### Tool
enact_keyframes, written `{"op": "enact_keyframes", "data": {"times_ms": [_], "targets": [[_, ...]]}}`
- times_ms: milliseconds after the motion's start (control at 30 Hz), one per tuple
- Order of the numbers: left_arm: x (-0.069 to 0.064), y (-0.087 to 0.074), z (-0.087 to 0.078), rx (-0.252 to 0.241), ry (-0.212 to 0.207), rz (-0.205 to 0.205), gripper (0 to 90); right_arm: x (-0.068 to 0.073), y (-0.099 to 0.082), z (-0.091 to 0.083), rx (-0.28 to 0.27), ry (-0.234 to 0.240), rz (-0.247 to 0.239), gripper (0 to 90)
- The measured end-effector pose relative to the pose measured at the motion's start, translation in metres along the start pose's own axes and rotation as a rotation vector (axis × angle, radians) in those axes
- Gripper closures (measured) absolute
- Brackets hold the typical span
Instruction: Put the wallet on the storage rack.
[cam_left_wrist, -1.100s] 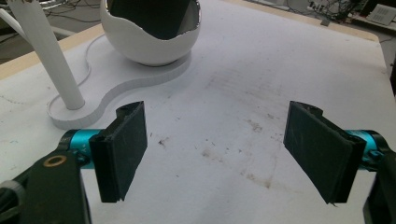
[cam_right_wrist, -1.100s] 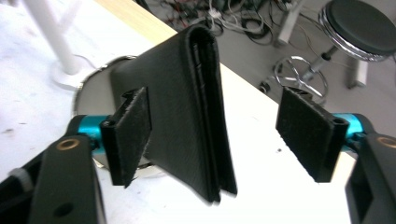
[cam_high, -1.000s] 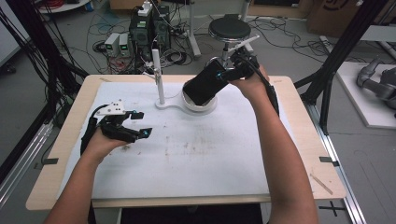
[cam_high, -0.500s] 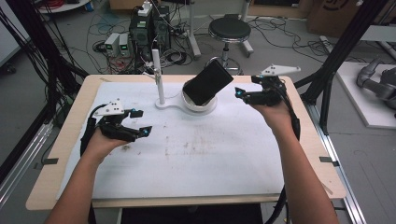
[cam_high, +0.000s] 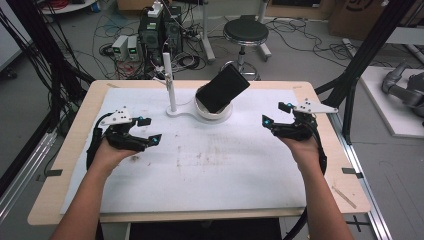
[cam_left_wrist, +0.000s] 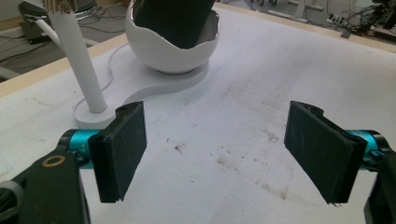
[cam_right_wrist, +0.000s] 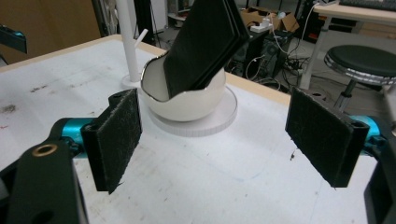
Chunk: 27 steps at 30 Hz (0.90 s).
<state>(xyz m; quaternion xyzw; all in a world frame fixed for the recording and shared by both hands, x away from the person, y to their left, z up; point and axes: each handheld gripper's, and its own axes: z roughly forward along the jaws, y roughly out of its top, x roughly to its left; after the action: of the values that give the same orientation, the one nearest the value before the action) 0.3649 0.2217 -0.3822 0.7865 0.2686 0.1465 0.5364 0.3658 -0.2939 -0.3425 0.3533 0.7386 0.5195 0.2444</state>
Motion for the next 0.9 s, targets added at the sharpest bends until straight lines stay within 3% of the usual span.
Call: {"op": "enact_keyframes", "data": {"times_ms": [233, 400, 533, 900], "targets": [[0.004, -0.002, 0.001, -0.011, 0.006, -0.017, 19.4, -0.004, -0.032, -0.006, -0.022, -0.004, 0.049, 18.0], [0.007, -0.003, 0.001, -0.019, 0.015, -0.024, 18.7, -0.008, -0.052, -0.004, 0.012, -0.011, 0.076, 18.0], [0.005, -0.003, 0.000, -0.023, 0.025, -0.019, 18.6, -0.011, -0.059, -0.001, 0.037, -0.031, 0.113, 17.9], [0.004, -0.005, 0.001, -0.028, 0.032, -0.023, 18.6, -0.009, -0.062, 0.002, 0.044, -0.027, 0.109, 18.0]]}}
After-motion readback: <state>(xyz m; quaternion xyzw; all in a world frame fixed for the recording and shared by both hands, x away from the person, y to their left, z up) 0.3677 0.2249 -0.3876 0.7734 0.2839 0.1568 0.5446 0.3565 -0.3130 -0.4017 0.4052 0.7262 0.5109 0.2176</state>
